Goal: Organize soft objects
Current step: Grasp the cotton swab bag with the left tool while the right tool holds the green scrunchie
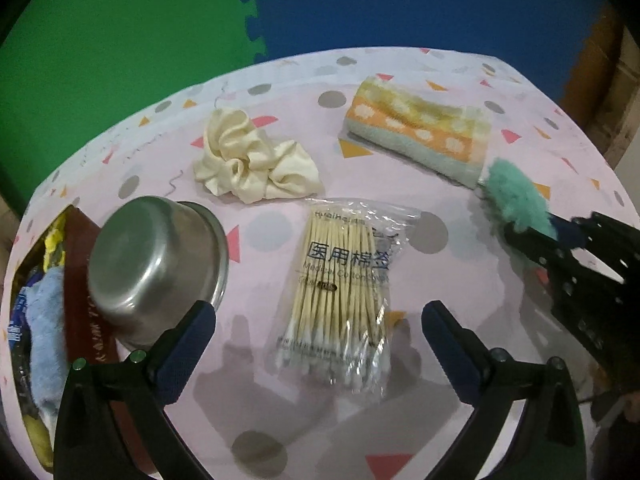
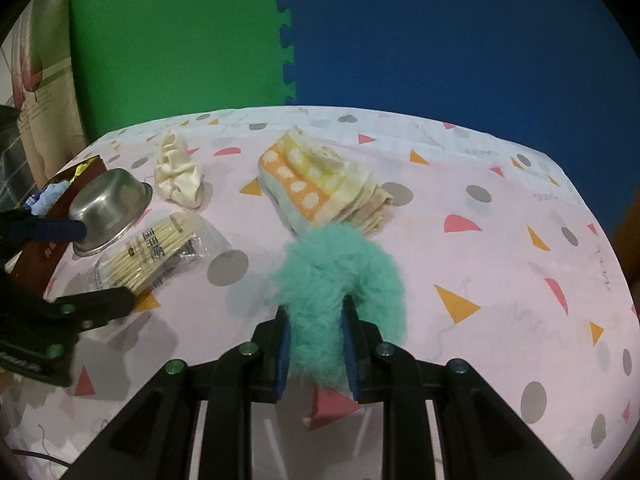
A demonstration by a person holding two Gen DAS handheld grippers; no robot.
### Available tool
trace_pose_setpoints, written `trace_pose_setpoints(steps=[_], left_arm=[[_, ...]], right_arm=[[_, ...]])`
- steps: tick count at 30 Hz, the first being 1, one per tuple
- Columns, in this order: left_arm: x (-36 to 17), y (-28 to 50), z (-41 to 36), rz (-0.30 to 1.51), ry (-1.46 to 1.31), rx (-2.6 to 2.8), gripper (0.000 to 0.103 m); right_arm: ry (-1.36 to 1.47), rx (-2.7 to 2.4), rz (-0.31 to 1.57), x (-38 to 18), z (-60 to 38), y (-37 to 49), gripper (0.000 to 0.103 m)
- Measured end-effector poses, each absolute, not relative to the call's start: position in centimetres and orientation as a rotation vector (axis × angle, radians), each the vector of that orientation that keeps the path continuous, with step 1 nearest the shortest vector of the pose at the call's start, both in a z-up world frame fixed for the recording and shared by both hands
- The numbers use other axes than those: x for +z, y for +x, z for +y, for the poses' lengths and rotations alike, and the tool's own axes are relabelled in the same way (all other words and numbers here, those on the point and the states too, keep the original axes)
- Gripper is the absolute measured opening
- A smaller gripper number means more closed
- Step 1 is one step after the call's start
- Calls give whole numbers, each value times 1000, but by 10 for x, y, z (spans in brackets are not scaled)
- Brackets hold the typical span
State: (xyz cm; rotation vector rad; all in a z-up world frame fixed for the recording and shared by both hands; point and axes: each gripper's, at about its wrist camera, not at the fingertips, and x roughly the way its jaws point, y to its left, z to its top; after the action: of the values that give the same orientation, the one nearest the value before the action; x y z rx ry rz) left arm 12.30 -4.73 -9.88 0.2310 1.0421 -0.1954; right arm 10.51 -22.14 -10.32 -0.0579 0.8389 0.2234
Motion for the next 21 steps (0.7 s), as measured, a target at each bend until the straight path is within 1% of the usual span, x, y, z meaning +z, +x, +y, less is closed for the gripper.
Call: trace_pose_setpoints(steps=[5,7,10,11,12,13,14,15,17,21], left_arm=[[-111,133,-47,1065,236,-170,102],[-116,135,-43,1092,200,-175,97],[-116,136,-34,1099,124,-166,81],[-115,136,-33,1096,123,-160,74],[-113,136,-33,1095,127,-161,62],[-112,136,-33,1092,132,-171,54],[-110,135,-33,1093,130,-184,43],[-109,135,-33,1099,124,-191,36],[-107,135,-32,1107,106,-203,32],[-105,131,-30,1119,70,-227,29]], right_arm=[[-70,237,858,-104,-217,109,22],[-70,241,863,-105,-217,110,22],[-65,245,870,-105,-217,110,22],[-64,245,872,-106,-218,111,22],[-64,245,873,-106,-218,111,22],[-64,245,874,-105,-218,111,22],[-65,246,874,-105,-217,111,22],[-66,245,875,-105,-217,112,22],[-67,245,876,-105,-217,111,22],[-68,245,879,-105,-217,111,22]])
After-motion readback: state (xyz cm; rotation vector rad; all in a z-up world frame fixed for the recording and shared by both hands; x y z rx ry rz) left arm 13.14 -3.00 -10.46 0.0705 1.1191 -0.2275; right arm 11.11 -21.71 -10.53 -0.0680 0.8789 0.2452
